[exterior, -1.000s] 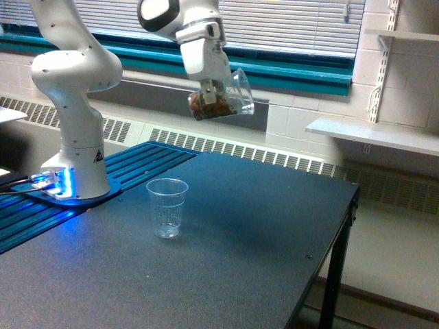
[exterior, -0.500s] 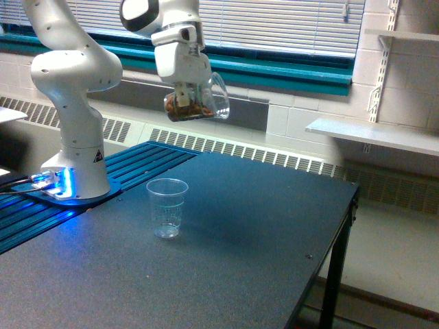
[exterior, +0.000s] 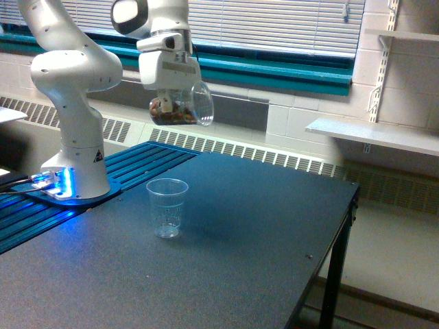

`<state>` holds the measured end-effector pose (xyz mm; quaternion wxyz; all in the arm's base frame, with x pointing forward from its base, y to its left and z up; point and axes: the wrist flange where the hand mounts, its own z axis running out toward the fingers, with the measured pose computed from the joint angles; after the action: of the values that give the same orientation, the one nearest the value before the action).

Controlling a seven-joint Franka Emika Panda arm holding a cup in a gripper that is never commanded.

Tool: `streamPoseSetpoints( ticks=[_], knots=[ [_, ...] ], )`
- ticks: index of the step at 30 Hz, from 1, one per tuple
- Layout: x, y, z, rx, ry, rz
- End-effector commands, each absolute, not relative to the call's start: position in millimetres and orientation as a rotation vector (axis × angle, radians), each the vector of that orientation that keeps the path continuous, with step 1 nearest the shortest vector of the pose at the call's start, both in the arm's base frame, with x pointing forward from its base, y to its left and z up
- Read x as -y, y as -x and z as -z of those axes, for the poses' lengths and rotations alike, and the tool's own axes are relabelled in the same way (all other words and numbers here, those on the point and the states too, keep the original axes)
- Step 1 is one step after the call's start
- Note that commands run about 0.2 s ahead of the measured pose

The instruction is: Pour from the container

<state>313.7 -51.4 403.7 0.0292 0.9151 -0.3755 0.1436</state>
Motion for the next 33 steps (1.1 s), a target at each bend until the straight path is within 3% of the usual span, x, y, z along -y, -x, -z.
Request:
streamPoseSetpoints(
  ticks=[1, 33],
  knots=[
    [58, -301, -403, 1.278, -2.782, -0.422],
    [66, -260, -380, 1.522, -2.705, -0.174]
  ],
)
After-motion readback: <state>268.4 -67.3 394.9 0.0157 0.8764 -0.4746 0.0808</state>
